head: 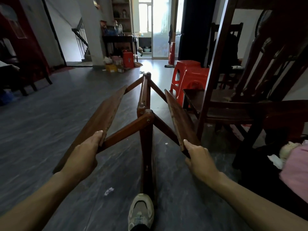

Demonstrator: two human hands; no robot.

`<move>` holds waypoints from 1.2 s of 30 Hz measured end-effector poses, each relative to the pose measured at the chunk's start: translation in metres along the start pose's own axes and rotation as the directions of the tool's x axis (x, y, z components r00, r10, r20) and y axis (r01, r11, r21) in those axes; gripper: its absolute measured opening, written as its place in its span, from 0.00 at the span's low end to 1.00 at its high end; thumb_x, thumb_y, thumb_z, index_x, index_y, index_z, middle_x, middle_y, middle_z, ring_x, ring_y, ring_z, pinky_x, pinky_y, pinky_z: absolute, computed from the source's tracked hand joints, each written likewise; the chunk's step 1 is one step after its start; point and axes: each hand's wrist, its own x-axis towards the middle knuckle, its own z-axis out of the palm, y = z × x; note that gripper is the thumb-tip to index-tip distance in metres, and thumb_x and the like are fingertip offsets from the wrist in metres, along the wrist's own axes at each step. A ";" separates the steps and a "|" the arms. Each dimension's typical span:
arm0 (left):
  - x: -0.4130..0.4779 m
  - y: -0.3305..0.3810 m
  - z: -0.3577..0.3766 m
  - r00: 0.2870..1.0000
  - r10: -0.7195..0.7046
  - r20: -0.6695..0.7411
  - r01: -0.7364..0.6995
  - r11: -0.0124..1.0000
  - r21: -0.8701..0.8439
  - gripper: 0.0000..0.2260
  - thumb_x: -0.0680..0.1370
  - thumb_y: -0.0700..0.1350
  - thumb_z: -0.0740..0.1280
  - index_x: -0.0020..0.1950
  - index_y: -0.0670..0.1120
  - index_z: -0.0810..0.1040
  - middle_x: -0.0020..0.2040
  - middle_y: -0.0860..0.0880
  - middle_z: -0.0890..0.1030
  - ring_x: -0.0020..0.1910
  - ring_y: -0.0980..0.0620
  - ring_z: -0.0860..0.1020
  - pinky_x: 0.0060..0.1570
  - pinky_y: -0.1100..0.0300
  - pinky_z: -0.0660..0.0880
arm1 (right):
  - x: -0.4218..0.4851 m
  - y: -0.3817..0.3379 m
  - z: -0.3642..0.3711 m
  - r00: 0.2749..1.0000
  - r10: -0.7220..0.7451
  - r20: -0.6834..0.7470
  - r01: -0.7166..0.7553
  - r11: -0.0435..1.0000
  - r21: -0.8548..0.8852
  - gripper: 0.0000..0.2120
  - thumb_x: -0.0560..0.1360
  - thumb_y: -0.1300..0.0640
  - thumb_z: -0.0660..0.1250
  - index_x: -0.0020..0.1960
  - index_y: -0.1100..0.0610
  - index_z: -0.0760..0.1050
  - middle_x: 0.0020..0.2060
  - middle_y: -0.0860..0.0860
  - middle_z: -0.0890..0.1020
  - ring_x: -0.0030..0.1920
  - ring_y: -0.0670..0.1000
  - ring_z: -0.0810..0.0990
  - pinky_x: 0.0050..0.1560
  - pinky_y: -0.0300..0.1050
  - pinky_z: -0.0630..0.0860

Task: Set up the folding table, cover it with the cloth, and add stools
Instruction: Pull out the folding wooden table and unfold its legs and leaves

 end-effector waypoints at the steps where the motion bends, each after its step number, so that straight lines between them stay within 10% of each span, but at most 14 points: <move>1: 0.001 0.000 -0.005 1.000 -0.009 -0.005 0.009 1.000 0.018 0.41 0.69 0.27 0.66 0.78 0.52 0.58 0.75 0.47 0.68 0.71 0.45 0.70 0.70 0.51 0.67 | 0.001 0.000 0.000 1.000 -0.010 -0.005 0.010 1.000 -0.001 0.30 0.76 0.63 0.70 0.75 0.59 0.65 0.65 0.52 0.79 0.62 0.52 0.79 0.63 0.44 0.74; 36: 0.115 -0.082 -0.091 0.989 0.145 0.035 -0.147 0.988 0.058 0.40 0.68 0.27 0.68 0.76 0.52 0.62 0.74 0.48 0.69 0.68 0.44 0.72 0.66 0.51 0.70 | 0.076 -0.093 -0.007 0.989 0.134 0.068 -0.129 0.990 -0.062 0.16 0.76 0.64 0.63 0.63 0.58 0.72 0.54 0.53 0.83 0.54 0.58 0.82 0.52 0.51 0.77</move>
